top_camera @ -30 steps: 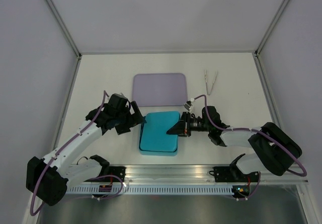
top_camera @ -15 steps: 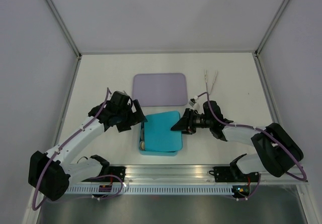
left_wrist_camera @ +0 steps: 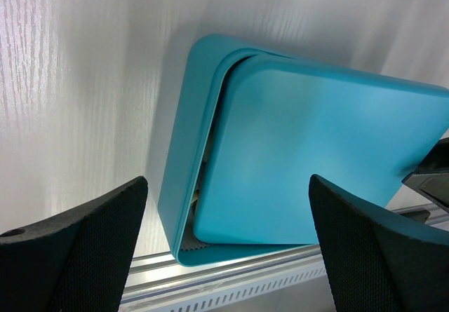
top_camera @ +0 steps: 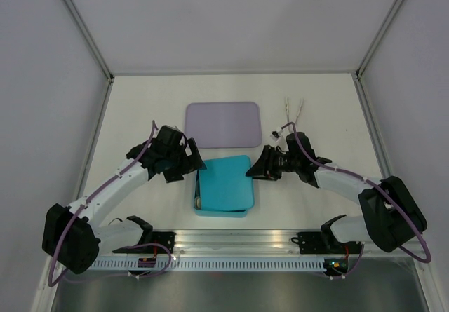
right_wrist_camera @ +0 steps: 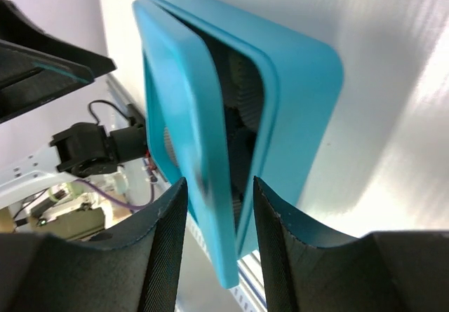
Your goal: Pack the chocolate
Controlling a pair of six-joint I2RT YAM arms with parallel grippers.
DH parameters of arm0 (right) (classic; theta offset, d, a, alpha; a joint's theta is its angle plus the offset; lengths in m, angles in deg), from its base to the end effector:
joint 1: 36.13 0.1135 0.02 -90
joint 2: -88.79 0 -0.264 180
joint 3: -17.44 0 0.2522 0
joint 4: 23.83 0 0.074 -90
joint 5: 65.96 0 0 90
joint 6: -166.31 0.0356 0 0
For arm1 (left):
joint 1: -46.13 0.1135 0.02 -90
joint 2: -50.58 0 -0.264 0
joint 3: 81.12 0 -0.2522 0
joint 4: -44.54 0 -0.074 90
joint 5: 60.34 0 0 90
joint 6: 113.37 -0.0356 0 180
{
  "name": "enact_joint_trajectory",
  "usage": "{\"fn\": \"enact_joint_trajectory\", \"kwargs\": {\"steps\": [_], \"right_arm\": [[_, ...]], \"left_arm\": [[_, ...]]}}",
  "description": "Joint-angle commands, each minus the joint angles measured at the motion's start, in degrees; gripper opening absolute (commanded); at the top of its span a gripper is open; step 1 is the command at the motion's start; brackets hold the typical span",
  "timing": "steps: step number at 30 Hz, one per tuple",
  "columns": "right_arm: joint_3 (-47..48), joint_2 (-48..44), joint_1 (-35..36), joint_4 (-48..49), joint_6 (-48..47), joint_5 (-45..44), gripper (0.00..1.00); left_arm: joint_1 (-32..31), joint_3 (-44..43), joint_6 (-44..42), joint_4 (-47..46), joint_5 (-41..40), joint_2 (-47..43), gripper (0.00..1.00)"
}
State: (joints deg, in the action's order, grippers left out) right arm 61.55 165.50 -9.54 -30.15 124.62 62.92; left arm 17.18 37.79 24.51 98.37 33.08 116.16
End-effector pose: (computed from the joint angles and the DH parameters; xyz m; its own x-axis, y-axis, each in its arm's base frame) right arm 0.2144 0.1323 0.1707 -0.9600 0.1696 -0.2230 -0.1027 0.5276 0.8433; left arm 0.1913 -0.1083 0.2409 -0.8782 -0.3604 -0.3146 -0.2099 0.8812 -0.4236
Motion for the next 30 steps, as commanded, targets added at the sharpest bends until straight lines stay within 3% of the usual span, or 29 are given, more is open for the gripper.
{"fn": "enact_joint_trajectory", "kwargs": {"steps": [1, 9, 21, 30], "right_arm": [[2.4, -0.3, -0.3, -6.6, -4.7, -3.6, 0.47], [4.2, 2.4, -0.3, -10.7, -6.7, -8.0, 0.34], [4.8, -2.5, 1.0, -12.5, -7.3, -7.2, 0.34], [5.9, -0.7, 5.4, -12.6, -7.4, -11.5, 0.34]], "left_arm": [[0.1, -2.1, -2.2, -1.8, 1.2, 1.0, 1.0], [0.0, -0.9, -2.3, -3.0, 2.2, 1.9, 0.99], [0.1, 1.7, -1.3, -4.9, 4.0, 2.4, 0.99], [0.1, 4.5, -0.6, -7.1, 6.1, 2.5, 1.0]]}}
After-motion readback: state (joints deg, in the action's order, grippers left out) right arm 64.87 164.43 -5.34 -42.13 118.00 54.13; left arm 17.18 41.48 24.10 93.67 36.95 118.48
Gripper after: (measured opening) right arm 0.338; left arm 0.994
